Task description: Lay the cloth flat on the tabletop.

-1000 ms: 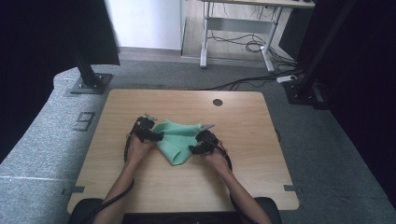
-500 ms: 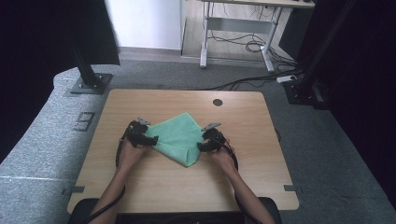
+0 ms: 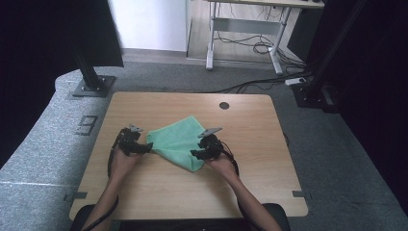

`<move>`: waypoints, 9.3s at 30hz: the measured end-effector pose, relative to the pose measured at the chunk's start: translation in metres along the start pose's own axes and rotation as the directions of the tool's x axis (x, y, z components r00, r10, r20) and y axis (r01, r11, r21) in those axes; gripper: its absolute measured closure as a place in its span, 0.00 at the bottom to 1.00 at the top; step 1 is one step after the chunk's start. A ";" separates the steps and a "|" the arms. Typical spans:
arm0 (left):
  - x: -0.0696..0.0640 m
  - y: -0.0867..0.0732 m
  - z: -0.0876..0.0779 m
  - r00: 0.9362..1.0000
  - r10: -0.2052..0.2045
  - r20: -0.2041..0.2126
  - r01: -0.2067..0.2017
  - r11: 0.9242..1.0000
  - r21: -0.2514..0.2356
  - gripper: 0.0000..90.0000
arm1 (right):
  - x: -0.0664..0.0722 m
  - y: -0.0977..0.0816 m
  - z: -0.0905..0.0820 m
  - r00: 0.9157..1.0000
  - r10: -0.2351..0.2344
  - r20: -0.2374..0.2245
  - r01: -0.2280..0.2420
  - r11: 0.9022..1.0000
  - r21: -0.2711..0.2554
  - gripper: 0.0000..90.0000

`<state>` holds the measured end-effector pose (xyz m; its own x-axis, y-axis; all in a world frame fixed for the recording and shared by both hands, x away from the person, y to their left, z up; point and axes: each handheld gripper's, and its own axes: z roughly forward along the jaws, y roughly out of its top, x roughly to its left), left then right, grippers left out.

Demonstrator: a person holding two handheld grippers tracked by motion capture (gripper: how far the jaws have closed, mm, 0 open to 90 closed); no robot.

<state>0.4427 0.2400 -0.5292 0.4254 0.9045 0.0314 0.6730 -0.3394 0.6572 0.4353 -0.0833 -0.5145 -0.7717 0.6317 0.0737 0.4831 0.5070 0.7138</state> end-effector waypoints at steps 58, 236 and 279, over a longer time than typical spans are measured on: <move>-0.030 -0.022 -0.007 0.998 0.053 0.039 -0.054 0.998 0.022 0.17 | -0.021 -0.026 -0.016 0.985 0.073 0.155 -0.077 0.997 0.021 0.51; -0.059 -0.018 -0.001 0.997 0.057 0.060 -0.058 0.998 0.012 0.11 | -0.085 -0.033 -0.005 0.958 0.114 0.263 -0.130 0.991 0.043 0.32; -0.037 0.013 0.024 0.992 0.045 0.120 -0.041 0.999 -0.033 0.11 | -0.060 -0.066 -0.045 0.962 0.122 0.245 -0.132 0.991 0.024 0.29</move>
<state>0.4508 0.1956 -0.5399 0.5251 0.8505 -0.0299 0.6344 -0.3678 0.6799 0.4307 -0.1809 -0.5348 -0.5821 0.8130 -0.0128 0.5904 0.4334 0.6808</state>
